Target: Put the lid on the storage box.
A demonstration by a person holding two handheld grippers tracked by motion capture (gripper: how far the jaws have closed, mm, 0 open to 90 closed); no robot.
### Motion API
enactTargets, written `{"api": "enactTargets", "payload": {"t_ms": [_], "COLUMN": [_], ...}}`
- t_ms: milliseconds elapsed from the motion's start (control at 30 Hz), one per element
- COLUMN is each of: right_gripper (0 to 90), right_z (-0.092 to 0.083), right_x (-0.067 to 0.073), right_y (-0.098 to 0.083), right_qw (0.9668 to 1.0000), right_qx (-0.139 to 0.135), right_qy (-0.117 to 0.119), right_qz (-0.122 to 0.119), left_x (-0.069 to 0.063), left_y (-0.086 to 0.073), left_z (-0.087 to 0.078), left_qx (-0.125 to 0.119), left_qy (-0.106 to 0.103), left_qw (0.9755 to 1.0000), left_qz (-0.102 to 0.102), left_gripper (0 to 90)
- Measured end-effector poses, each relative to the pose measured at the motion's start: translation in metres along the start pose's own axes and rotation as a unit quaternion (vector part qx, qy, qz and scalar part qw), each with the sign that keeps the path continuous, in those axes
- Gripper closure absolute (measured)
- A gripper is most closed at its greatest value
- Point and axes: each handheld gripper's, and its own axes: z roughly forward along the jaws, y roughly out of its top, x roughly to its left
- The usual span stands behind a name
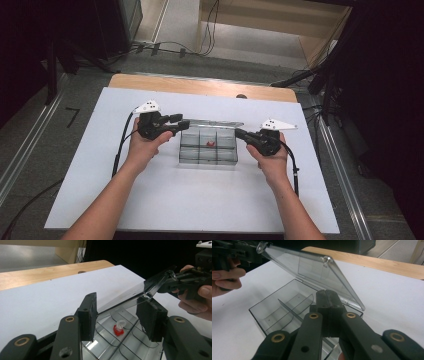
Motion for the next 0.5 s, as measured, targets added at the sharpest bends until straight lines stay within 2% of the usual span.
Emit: {"api": "enactTargets", "payload": {"t_ms": [333,500], "right_gripper": [88.1,88.2], "right_z": [-0.004,-0.005], "right_x": [0.001,0.003], "right_y": [-0.007,-0.009], "right_qw": [0.9999,0.9999], "right_qx": [-0.008,-0.007], "right_qy": [0.003,0.008], "right_qz": [0.008,0.010], "left_x": [-0.005,-0.009], "left_y": [-0.012,-0.020], "left_z": [-0.013,-0.022], "left_qx": [0.004,-0.005], "left_qy": [0.006,0.008], "left_qw": [1.0000,0.9999], "left_qz": [0.006,-0.003], "left_gripper": [47.6,48.4]}}
